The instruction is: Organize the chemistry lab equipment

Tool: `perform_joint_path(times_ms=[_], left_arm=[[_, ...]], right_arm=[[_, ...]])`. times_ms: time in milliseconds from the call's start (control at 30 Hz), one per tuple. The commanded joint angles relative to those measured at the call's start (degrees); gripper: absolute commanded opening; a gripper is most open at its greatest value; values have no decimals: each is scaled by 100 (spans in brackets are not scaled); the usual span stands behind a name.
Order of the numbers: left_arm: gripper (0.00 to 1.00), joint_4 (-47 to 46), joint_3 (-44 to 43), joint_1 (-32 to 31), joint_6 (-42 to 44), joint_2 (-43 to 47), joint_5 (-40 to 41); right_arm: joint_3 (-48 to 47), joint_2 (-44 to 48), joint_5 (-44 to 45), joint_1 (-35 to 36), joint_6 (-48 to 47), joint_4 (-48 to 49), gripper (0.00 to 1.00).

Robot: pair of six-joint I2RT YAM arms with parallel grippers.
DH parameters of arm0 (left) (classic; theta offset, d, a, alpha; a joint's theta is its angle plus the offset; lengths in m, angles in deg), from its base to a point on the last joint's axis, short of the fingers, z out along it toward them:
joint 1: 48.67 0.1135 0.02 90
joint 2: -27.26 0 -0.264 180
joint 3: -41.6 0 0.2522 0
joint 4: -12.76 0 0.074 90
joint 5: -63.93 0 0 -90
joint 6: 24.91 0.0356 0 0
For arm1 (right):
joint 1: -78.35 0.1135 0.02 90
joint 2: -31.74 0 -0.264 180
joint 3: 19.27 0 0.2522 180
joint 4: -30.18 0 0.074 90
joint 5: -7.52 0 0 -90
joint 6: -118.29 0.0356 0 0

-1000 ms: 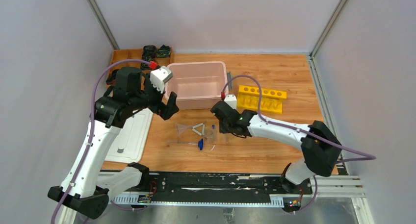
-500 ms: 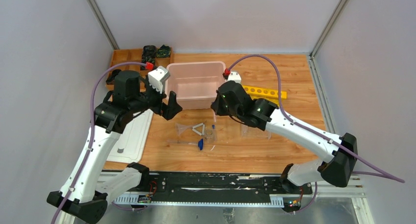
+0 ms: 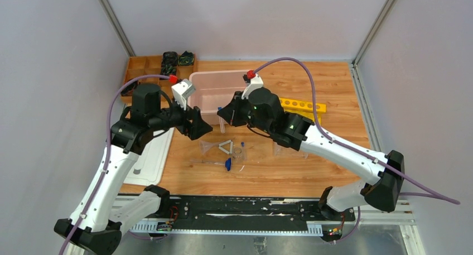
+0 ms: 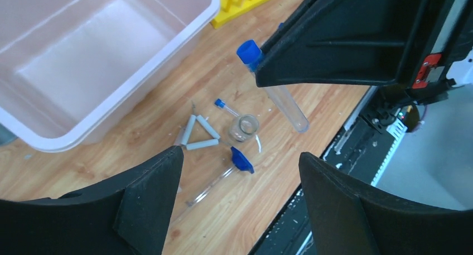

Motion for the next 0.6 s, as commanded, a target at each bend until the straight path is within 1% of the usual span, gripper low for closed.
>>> perform_joint_path(times_ms=[0,67,300,433,567], left_arm=[[79,-281,162,35,-220,88,-462],[75,-358,200,37,-313,60,-521],[67,-937,436,35,-951,54,-835],[54,-1012,440,35,-1141,45,-972],[45,-1014,523,35,-1223,69,-988]], right_arm=[[18,-5,-161,149,88,731,0],[8,-36,-197,186,101,837,0],[2,-131,-148,402,163,1461,0],[80,-87,36,525,116,1685,0],[156,-61,160,601,89,1857,0]])
